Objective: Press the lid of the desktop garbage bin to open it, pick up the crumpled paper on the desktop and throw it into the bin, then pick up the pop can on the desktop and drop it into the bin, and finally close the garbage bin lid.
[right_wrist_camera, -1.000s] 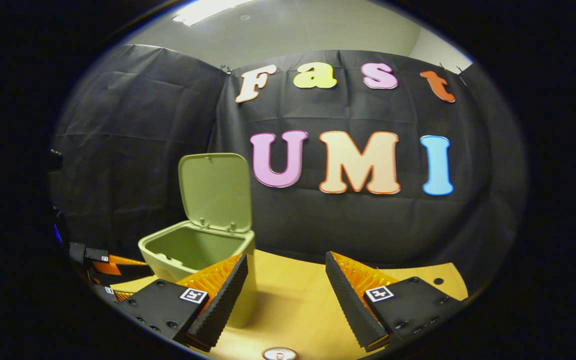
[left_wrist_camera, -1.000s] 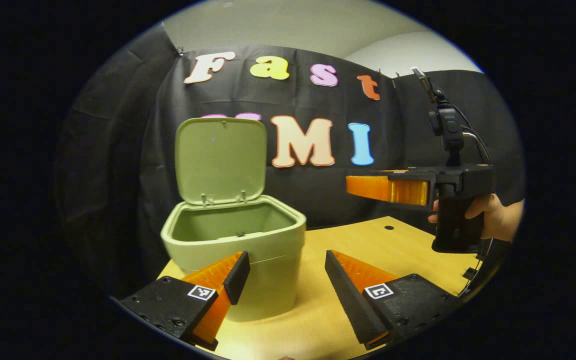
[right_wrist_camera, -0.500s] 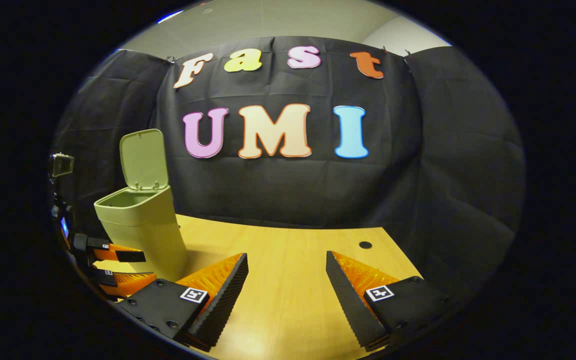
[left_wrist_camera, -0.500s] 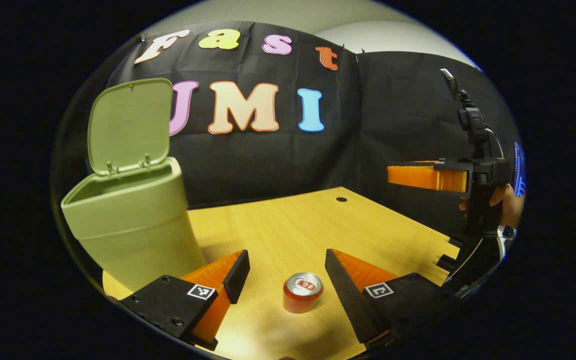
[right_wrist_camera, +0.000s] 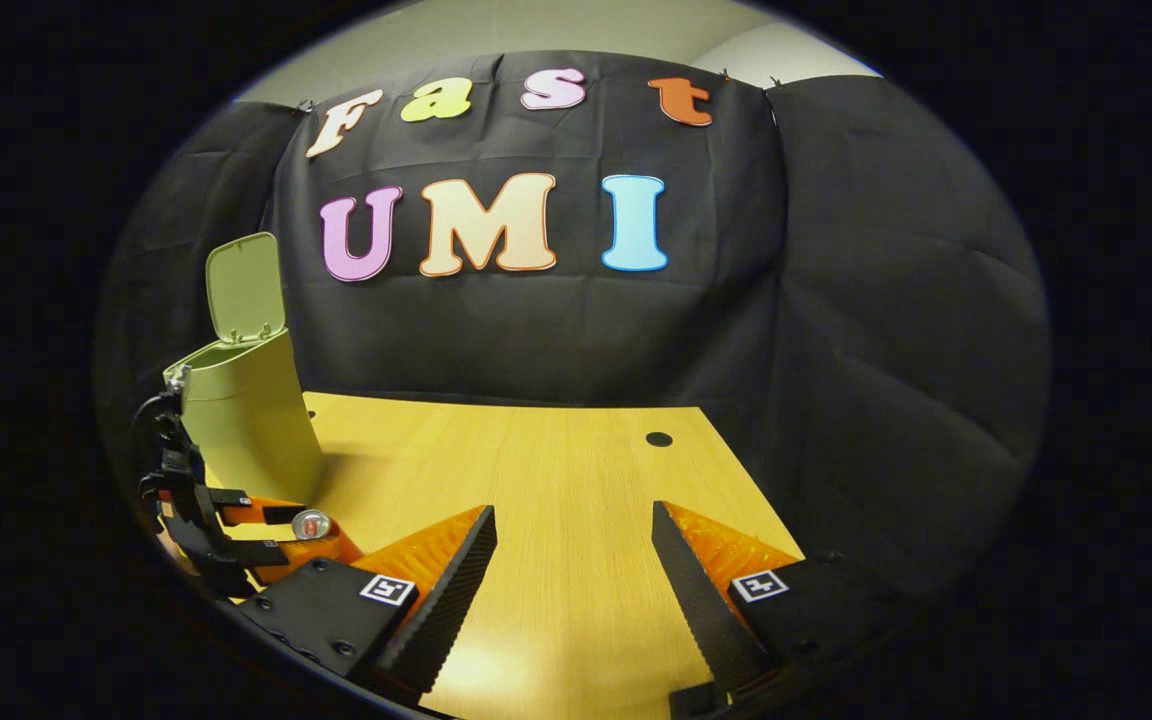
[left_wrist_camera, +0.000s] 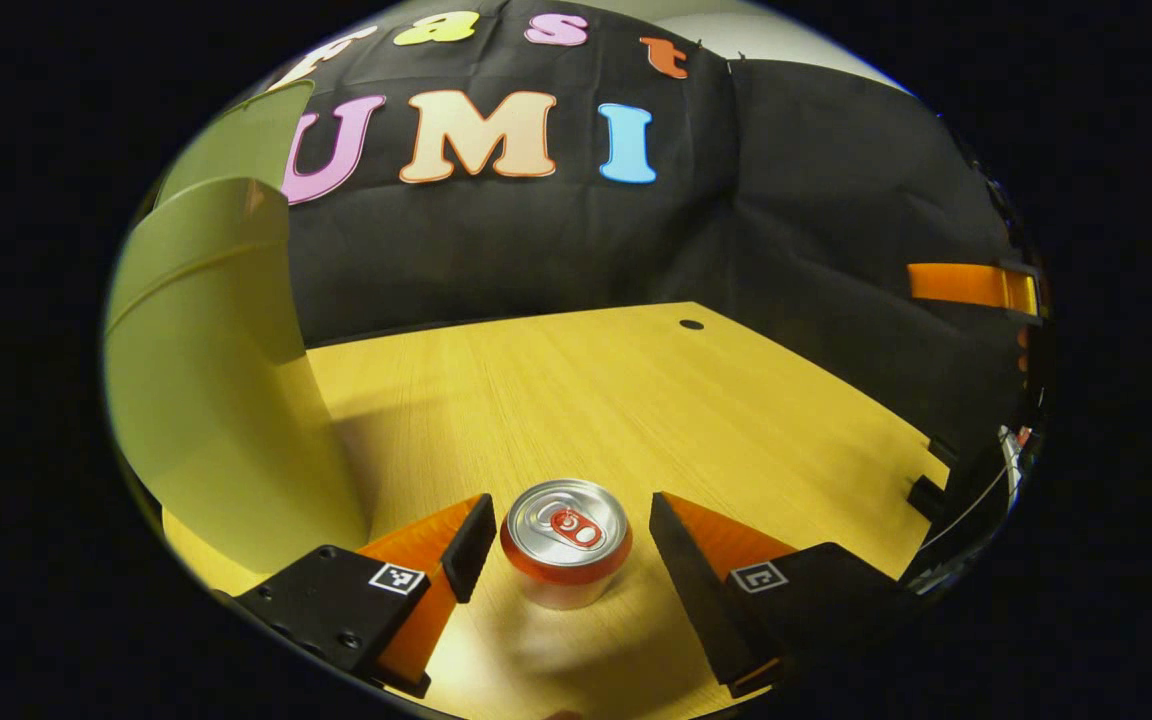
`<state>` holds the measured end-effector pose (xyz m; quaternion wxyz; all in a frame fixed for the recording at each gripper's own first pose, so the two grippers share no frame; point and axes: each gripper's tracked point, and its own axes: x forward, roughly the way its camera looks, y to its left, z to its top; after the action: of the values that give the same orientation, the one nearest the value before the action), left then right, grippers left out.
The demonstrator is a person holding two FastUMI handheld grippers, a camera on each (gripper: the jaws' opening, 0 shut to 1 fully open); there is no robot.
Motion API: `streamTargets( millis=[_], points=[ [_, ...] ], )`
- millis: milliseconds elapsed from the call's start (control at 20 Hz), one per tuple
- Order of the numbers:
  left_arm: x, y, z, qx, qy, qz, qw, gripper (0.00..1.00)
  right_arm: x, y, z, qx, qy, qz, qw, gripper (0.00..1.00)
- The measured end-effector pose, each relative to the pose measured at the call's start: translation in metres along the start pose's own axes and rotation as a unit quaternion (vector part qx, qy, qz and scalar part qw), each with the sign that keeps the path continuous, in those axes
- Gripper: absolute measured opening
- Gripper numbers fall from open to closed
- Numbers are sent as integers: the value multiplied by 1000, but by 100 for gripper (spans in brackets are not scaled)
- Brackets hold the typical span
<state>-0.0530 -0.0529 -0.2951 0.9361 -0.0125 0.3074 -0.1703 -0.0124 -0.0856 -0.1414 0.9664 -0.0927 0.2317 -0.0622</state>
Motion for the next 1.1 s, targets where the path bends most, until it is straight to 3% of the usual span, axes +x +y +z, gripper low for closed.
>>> streamTargets(
  millis=[200,250,300,600,850,1100],
  points=[
    [16,9,-12,-3,19,18,1000,94,-5,1,-3,-19,4,2,1000,99],
    [12,13,-4,-8,19,21,1000,80,-6,4,-3,-24,3,5,1000,99],
    [12,14,2,-13,11,19,1000,78,-7,7,-1,-27,-1,8,1000,99],
    [-19,8,99,-1,-75,-9,997,77,-2,53,-1,-19,-17,56,998,99],
    [-46,32,185,-2,-147,16,989,75,-4,89,-16,-21,-16,94,995,99],
    [-78,74,257,-6,-210,71,975,76,-1,96,-27,1,-7,105,994,100]
  ],
)
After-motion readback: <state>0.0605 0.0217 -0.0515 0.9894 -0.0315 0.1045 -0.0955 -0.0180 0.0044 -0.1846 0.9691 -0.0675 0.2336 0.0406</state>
